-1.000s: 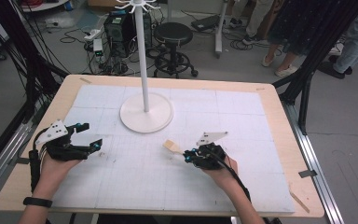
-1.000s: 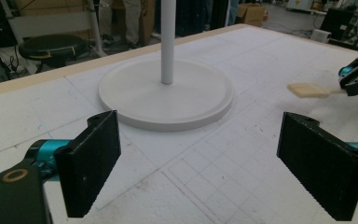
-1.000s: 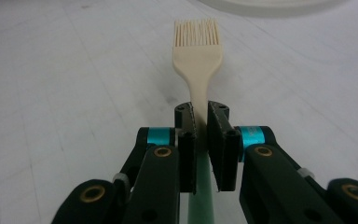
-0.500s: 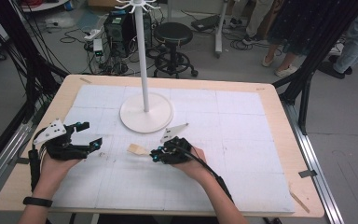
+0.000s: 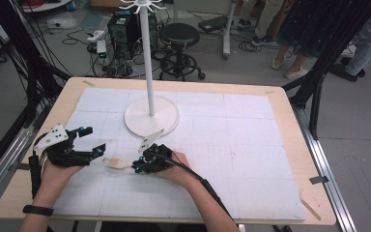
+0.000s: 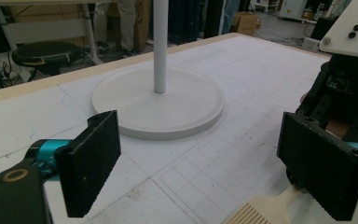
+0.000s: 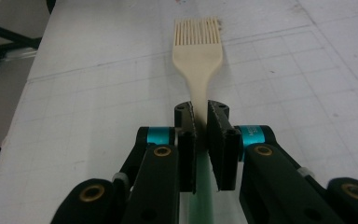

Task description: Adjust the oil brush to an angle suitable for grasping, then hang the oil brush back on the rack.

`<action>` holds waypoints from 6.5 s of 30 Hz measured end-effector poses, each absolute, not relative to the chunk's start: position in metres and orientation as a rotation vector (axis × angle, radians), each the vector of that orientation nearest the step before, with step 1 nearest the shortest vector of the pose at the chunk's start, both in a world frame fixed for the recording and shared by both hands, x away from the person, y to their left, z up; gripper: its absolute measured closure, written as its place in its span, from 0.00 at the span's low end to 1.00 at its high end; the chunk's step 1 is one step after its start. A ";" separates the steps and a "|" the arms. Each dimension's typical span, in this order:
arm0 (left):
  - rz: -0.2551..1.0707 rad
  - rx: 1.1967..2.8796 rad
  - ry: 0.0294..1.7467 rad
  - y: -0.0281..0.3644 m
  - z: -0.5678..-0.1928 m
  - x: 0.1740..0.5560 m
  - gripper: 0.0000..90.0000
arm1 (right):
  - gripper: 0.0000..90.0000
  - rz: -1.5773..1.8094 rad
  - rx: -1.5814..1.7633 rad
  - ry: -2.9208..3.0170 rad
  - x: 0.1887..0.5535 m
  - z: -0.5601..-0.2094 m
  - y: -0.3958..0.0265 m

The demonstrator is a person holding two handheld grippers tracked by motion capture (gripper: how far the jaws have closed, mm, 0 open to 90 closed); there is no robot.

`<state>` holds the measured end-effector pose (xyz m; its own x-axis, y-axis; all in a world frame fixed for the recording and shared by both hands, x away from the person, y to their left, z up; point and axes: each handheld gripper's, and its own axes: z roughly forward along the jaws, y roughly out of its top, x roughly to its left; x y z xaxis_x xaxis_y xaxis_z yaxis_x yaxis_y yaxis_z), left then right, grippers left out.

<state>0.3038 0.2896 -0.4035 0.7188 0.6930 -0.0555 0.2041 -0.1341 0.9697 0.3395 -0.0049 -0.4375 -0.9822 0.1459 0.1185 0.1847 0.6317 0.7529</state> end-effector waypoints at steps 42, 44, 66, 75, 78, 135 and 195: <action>0.473 1.717 0.722 0.279 -0.409 0.307 0.16 | 0.26 -1.753 -0.832 -2.714 0.286 -0.390 -0.219; 0.472 1.722 0.721 0.278 -0.409 0.307 0.16 | 0.24 -1.826 -0.940 -2.679 0.273 -0.389 -0.250; 0.470 1.733 0.698 0.271 -0.408 0.303 0.16 | 0.17 -1.970 -1.223 -2.611 0.253 -0.397 -0.300; 0.475 1.740 0.693 0.272 -0.408 0.302 0.16 | 0.17 -1.976 -1.265 -2.608 0.256 -0.400 -0.306; 0.475 1.741 0.693 0.272 -0.408 0.302 0.16 | 0.16 -1.974 -1.277 -2.598 0.256 -0.401 -0.307; 0.185 2.195 0.374 0.194 -0.447 0.304 0.62 | 0.16 -1.978 -1.278 -2.585 0.258 -0.403 -0.313; 0.281 1.956 0.469 0.211 -0.409 0.303 0.91 | 0.17 -1.987 -1.328 -2.538 0.260 -0.405 -0.320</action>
